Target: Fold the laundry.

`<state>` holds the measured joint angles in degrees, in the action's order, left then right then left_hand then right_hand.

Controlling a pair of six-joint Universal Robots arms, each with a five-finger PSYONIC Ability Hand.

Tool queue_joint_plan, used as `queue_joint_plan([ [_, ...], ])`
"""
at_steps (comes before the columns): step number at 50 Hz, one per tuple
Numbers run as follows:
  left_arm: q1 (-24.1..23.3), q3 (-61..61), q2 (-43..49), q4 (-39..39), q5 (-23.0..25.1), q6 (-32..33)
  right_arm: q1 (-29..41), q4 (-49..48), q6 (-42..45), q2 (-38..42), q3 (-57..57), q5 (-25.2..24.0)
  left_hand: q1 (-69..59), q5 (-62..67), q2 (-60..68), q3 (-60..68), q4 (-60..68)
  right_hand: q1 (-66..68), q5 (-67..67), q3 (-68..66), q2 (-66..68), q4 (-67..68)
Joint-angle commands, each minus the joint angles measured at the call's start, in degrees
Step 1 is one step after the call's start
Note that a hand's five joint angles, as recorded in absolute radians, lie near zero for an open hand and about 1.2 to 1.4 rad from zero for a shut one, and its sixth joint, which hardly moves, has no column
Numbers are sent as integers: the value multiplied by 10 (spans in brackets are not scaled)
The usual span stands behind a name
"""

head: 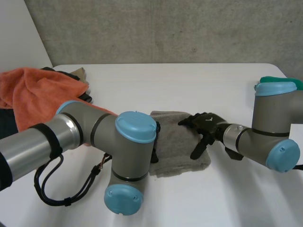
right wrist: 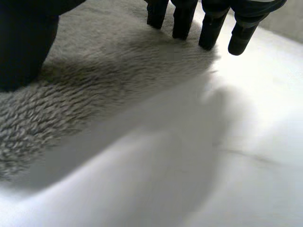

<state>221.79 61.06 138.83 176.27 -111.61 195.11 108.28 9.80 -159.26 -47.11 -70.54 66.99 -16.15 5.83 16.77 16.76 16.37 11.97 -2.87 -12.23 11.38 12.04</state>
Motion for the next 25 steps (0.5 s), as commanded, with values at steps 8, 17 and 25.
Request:
queue_joint_plan([
  [8, 4, 25, -160, -5, 66, -2, 32, -185, 54, -226, -223, 31, 2, 1, -8, -8, -4, -20, 29, 22, -14, -20],
  [17, 56, 71, -201, -5, 173, -23, 64, -302, 103, -237, -381, -4, -3, 6, -3, -3, 1, -20, 29, 22, -14, -20],
  [25, 59, 81, -199, -4, 178, -52, 61, -370, 110, -174, -384, -7, -5, 8, -2, -2, 2, 47, -38, -44, 52, 46],
])
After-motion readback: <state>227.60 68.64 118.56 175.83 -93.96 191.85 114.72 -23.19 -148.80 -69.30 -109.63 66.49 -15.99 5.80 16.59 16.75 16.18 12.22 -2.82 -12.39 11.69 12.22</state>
